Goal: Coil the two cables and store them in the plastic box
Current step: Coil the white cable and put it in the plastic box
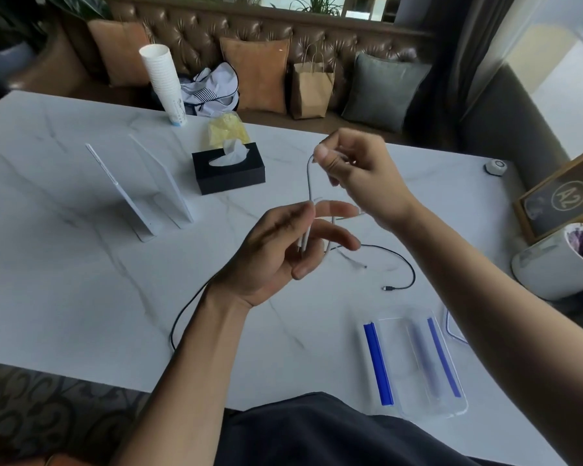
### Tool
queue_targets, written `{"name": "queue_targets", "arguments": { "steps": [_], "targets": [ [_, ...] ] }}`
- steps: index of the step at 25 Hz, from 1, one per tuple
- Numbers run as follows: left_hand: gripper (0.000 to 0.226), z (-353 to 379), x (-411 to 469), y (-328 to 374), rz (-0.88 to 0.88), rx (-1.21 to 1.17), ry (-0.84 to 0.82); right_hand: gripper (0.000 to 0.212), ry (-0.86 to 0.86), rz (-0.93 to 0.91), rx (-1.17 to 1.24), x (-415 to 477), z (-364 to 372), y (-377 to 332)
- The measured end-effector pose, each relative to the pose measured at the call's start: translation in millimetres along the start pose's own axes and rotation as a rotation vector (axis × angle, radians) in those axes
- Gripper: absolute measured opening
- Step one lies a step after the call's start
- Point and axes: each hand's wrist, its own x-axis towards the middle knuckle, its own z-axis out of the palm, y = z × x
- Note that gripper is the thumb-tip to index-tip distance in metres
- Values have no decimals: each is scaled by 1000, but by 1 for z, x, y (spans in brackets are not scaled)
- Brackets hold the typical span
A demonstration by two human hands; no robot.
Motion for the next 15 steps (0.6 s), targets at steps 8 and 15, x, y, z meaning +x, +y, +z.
{"name": "queue_targets", "arguments": {
  "steps": [8, 15],
  "targets": [
    [32, -6, 16, 16, 186, -245, 316, 27, -301, 142, -44, -48, 31, 28],
    [31, -43, 29, 7, 137, 312, 511, 14, -373, -7, -374, -65, 11, 23]
  ]
}}
